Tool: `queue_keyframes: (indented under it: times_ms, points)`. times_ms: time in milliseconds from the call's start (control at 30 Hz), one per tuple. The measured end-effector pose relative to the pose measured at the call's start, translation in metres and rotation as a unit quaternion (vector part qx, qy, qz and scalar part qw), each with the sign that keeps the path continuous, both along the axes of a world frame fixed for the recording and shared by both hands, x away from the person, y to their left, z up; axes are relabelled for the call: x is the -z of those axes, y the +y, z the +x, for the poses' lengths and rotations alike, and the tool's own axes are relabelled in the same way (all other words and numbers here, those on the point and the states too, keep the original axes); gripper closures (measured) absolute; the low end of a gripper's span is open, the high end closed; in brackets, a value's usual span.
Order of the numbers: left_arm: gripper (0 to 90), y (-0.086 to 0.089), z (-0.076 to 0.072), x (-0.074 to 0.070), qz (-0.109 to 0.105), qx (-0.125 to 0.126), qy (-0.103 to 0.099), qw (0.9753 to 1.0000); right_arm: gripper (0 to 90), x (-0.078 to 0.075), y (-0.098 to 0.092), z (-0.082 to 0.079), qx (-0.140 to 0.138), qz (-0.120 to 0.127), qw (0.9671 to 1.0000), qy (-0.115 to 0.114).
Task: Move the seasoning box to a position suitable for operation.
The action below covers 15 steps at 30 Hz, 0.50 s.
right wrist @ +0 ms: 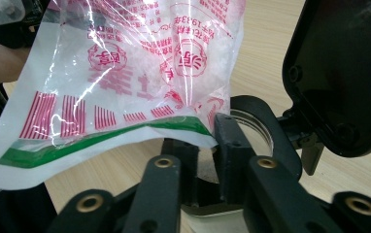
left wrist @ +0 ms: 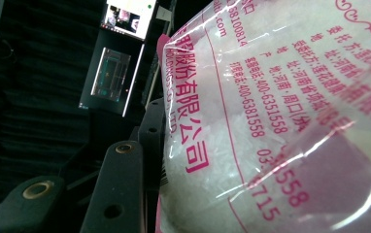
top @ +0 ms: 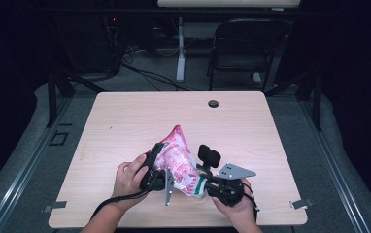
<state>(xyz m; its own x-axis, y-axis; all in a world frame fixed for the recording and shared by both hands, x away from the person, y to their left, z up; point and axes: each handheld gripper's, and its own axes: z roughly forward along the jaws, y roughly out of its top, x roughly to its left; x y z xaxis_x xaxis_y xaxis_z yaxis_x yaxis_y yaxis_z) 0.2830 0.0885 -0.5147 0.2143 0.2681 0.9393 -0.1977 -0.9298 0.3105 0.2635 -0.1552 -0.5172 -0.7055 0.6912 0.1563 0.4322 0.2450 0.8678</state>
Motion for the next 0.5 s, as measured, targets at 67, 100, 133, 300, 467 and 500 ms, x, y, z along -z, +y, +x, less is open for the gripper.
queue_keyframes:
  times_ms: [67, 100, 133, 300, 467, 500]
  points:
    - [61.8, 0.0001, 0.0002, -0.0004, -0.001, -0.001, 0.000, 1.0000, 83.8, 0.0000, 0.0006, -0.0003, 0.000, -0.001, 1.0000, 0.000]
    - [61.9, 0.0001, 0.0001, -0.0008, 0.000, -0.002, 0.001, 1.0000, 84.2, 0.0001, 0.0008, -0.0002, -0.003, -0.002, 1.0000, 0.001]
    - [61.9, 0.0001, 0.0003, -0.0008, -0.001, -0.001, -0.001, 1.0000, 84.2, 0.0002, 0.0009, -0.0003, -0.003, -0.003, 1.0000, 0.002]
    - [62.0, 0.0002, 0.0004, -0.0009, 0.000, -0.001, 0.000, 1.0000, 84.1, -0.0001, 0.0005, -0.0008, -0.003, -0.005, 1.0000, 0.002]
    - [62.0, -0.0001, 0.0001, -0.0009, 0.000, -0.003, 0.001, 1.0000, 85.9, -0.0007, 0.0011, -0.0017, -0.004, -0.008, 1.0000, 0.000]
    - [62.0, -0.0002, -0.0001, -0.0008, 0.000, -0.003, 0.001, 1.0000, 86.5, -0.0007, 0.0011, -0.0018, -0.005, -0.008, 1.0000, 0.000]
